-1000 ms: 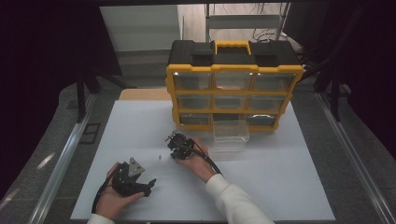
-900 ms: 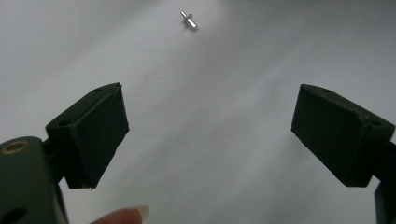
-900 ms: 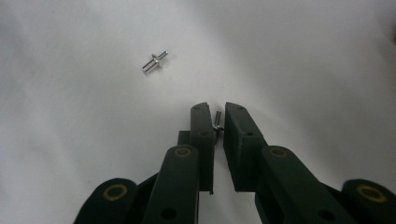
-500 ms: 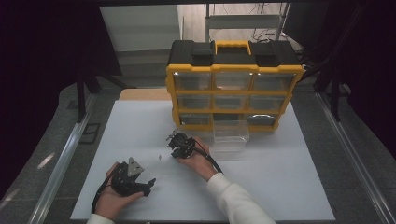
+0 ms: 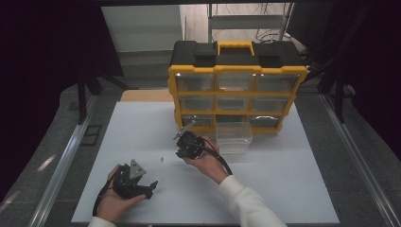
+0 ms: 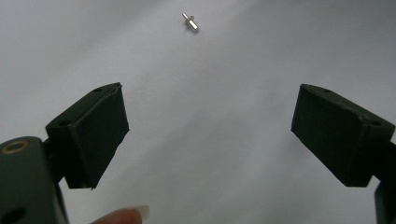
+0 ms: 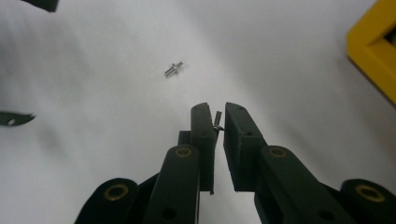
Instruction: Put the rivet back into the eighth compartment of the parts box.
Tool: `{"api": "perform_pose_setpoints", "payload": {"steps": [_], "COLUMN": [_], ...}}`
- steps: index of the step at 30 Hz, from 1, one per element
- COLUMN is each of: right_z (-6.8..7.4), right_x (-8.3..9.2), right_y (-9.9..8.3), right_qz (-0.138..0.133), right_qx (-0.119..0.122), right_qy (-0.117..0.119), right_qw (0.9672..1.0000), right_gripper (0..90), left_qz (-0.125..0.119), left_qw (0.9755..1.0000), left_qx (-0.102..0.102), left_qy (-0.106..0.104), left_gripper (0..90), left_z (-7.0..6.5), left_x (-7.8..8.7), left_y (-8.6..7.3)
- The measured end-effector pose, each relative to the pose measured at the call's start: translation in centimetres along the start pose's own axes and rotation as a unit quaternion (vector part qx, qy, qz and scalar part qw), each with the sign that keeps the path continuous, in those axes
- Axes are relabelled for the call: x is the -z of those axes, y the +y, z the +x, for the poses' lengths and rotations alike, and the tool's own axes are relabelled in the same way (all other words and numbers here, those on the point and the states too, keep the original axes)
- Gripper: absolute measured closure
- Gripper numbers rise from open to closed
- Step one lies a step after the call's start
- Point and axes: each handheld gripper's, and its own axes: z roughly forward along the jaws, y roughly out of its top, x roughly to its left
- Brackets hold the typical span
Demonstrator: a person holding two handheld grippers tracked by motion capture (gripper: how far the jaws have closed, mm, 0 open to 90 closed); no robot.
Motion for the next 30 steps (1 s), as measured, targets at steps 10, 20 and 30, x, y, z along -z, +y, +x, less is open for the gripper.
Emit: {"api": "perform_pose_setpoints", "payload": {"steps": [10, 20, 30], "right_z": [-1.6, -3.9, -5.7], "right_x": [4.1, 8.0, 10.9], "right_y": [-1.8, -3.4, -4.4], "right_qz": [-0.016, -0.032, -0.044], "right_qx": [-0.014, -0.036, -0.055], "right_qy": [-0.011, -0.043, -0.065], "right_qw": [0.9997, 0.9979, 0.9954], "right_gripper": [81.9, 81.9, 81.9], "left_qz": [-0.003, -0.003, -0.006], "left_qw": [1.0, 1.0, 1.0], "left_qx": [-0.002, 0.0, 0.0], "left_qy": [0.001, 0.002, 0.006], "left_gripper": [11.1, 11.1, 11.2], "left_z": [-0.1, -0.1, -0.2], "left_x": [0.0, 0.0, 0.0], "left_y": [0.1, 0.1, 0.1]}}
